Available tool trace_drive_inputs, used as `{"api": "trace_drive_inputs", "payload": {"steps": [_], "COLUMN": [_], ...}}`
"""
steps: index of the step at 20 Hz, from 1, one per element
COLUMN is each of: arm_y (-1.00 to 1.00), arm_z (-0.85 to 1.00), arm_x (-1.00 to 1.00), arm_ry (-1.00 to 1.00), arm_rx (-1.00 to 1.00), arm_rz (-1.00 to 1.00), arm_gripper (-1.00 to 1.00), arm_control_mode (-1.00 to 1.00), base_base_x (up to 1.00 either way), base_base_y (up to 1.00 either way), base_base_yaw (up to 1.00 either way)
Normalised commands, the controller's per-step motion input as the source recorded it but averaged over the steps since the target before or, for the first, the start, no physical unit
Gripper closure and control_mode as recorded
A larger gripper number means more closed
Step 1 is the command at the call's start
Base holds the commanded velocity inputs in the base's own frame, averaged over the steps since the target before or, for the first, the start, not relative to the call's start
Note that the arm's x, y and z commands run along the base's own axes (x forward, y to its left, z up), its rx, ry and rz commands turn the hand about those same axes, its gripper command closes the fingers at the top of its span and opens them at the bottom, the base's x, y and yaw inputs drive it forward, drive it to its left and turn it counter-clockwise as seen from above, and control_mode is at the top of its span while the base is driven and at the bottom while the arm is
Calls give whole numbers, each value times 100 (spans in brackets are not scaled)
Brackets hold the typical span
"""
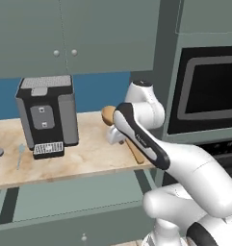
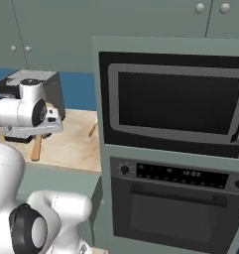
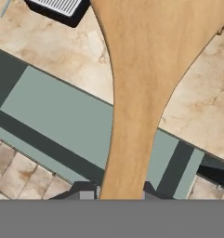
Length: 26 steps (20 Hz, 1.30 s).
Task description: Organize the utensils by type. Pick up the wooden spoons from the counter and place them in the open cabinet. Then pick up the metallic utensils from the counter and place them in the open drawer.
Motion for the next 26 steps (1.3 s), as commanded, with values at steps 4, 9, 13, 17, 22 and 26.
{"api": "trace_drive_inputs", "payload": {"steps": [4,9,13,17,22,26], "arm_y": [0,0,0,0,0,0], "arm_z": [0,0,0,0,0,0], "arm_x": [0,0,0,0,0,0], "arm_ry": [0,0,0,0,0,0], "arm_rx": [0,0,0,0,0,0], "arm_rz": [0,0,0,0,0,0], "arm_gripper": [100,100,100,100,100,100], "arm_control_mode": [100,100,100,100,100,100], "base_base_x": [-62,-47,-41,-46,-43,-24], "base_base_y": [-2,-10,0,0,0,3], "base_base_yaw": [0,-5,-9,17,95,100]}}
